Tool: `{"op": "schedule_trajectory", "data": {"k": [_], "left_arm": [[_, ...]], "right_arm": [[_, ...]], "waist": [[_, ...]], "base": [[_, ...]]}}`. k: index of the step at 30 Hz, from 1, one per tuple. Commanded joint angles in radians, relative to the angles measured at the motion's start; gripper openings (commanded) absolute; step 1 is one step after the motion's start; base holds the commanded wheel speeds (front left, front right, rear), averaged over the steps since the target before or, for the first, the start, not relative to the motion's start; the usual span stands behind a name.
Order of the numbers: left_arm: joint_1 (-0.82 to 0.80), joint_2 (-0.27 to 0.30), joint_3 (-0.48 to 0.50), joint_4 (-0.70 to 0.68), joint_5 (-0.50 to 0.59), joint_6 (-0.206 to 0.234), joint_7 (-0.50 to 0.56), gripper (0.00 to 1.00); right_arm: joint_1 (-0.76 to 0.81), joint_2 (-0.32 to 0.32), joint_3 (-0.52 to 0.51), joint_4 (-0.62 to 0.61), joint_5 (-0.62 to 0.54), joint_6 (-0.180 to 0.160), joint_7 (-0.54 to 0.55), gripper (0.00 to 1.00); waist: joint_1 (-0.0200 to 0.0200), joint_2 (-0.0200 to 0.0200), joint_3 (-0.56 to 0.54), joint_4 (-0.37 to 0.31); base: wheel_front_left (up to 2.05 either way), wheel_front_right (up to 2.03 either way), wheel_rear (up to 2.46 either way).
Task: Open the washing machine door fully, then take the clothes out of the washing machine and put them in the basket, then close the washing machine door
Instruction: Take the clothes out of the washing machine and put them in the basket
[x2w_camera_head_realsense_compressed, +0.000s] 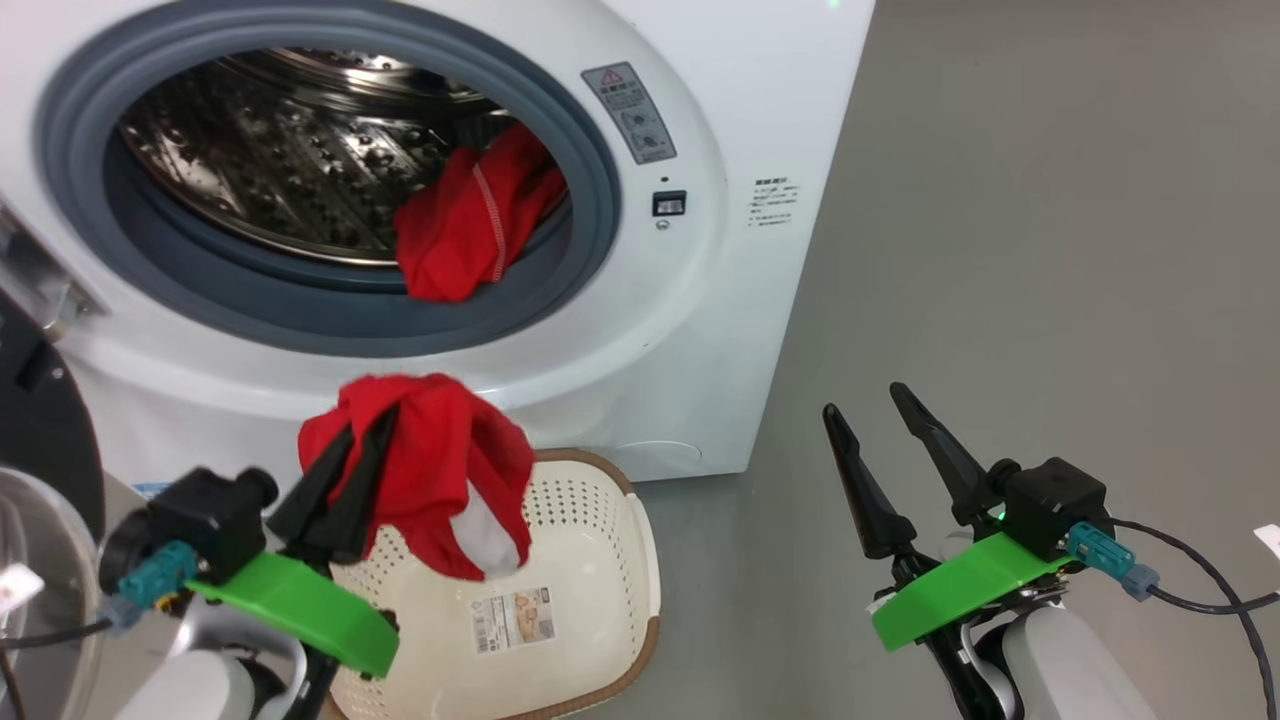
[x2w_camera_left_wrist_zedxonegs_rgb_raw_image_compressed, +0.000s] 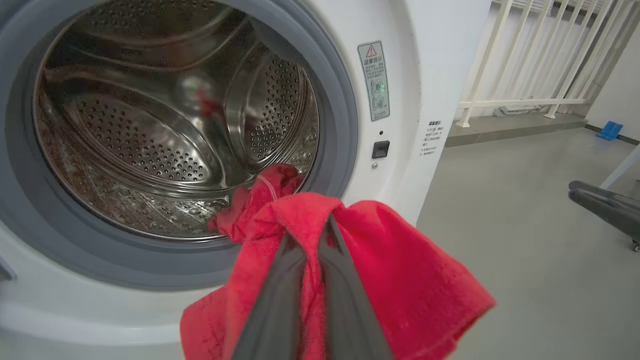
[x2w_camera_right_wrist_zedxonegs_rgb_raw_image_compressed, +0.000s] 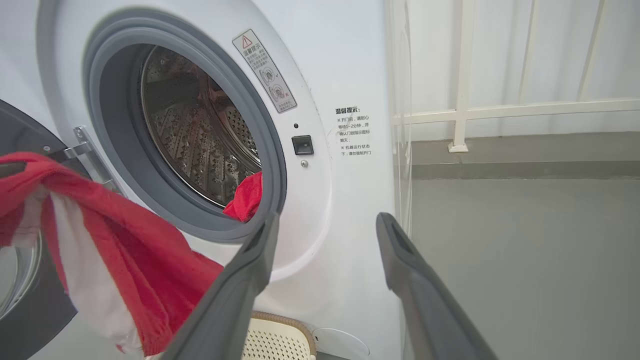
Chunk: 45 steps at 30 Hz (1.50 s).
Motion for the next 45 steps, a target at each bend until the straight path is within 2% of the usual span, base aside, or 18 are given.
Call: {"op": "schedule_trajectory", "data": {"k": [1, 4, 11, 23, 27, 32, 45], "left_arm": [[-0.012, 0.02, 0.036, 0.009, -0.008, -0.014, -0.022, 0.0], [-0.015, 0.016, 0.035, 0.066, -0.016, -0.032, -0.042, 0.0], [-0.053, -0.019, 0.037, 0.299, -0.033, -0.098, -0.136, 0.0], [-0.134, -0.085, 0.031, 0.693, -0.051, -0.194, -0.201, 0.0], [-0.165, -0.101, 0.026, 0.782, -0.054, -0.207, -0.206, 0.0], [-0.204, -0.11, 0.021, 0.83, -0.042, -0.212, -0.207, 0.0], [-0.267, -0.094, -0.048, 0.956, -0.085, -0.212, -0.207, 0.0]], "right_arm": [[-0.009, 0.005, 0.026, -0.029, 0.003, 0.002, -0.005, 1.0], [-0.011, 0.007, 0.025, -0.033, 0.0, 0.002, -0.005, 1.0], [-0.018, 0.014, 0.02, -0.049, -0.015, 0.002, -0.005, 1.0], [-0.032, 0.024, 0.024, -0.071, -0.032, 0.002, -0.005, 1.0], [-0.035, 0.026, 0.026, -0.079, -0.035, 0.002, -0.005, 1.0], [-0.04, 0.027, 0.032, -0.095, -0.033, 0.002, -0.005, 1.0], [-0.045, 0.027, 0.047, -0.134, -0.005, 0.002, -0.005, 1.0]], "waist": [[0.0, 0.0, 0.014, -0.014], [0.0, 0.0, 0.025, -0.025], [0.0, 0.0, 0.073, -0.07], [0.0, 0.0, 0.132, -0.138], [0.0, 0.0, 0.157, -0.159], [0.0, 0.0, 0.199, -0.183], [0.0, 0.0, 0.282, -0.237]], "base": [[0.0, 0.0, 0.0], [0.0, 0.0, 0.0], [0.0, 0.0, 0.0], [0.0, 0.0, 0.0], [0.0, 0.0, 0.0], [0.0, 0.0, 0.0], [0.0, 0.0, 0.0]]}}
